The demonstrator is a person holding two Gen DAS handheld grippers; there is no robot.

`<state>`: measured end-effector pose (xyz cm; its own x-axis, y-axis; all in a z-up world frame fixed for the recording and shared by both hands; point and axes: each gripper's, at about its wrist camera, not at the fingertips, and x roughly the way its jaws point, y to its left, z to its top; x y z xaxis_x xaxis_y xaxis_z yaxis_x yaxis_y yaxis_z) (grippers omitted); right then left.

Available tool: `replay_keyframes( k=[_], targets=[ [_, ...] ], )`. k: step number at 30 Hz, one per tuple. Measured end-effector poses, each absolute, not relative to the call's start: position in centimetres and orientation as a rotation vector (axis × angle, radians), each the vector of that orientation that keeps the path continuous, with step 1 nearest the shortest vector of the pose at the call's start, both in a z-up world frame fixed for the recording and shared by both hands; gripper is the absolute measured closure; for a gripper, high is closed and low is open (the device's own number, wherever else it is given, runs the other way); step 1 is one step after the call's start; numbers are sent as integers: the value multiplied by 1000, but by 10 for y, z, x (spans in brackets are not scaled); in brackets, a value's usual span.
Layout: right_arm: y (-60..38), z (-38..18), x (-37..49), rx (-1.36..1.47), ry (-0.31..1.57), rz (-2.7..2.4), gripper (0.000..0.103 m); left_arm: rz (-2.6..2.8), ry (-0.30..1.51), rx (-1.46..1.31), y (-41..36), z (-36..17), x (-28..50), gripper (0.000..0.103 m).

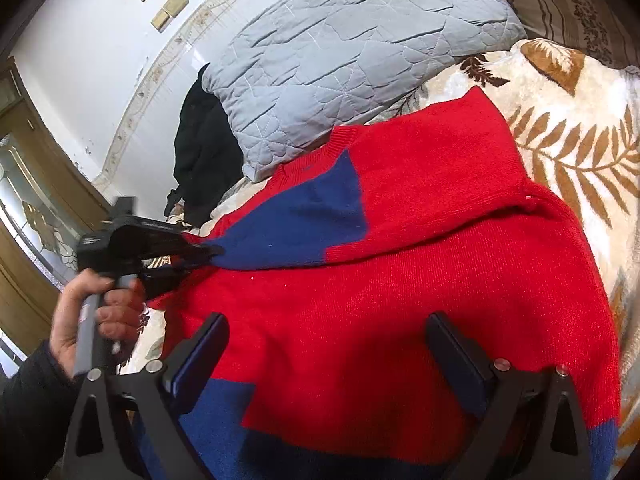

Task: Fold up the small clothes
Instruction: 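Grasp the blue sleeve cuff with the right tool and fold it across the sweater body, then grasp the other blue sleeve with the left tool and fold it across the body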

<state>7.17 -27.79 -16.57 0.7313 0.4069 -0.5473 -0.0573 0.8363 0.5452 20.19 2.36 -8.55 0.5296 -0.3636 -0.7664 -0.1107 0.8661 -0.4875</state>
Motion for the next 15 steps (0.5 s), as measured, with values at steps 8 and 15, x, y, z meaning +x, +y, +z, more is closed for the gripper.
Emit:
replay_keyframes(
  k=[8,15],
  targets=[
    [-274,-161,75,503,749,264,2,-68,1041,-425,26,-123,173,90],
    [-290,-104,92,558,685,308,2,-113,988,-500,72,-82,137,43]
  ],
)
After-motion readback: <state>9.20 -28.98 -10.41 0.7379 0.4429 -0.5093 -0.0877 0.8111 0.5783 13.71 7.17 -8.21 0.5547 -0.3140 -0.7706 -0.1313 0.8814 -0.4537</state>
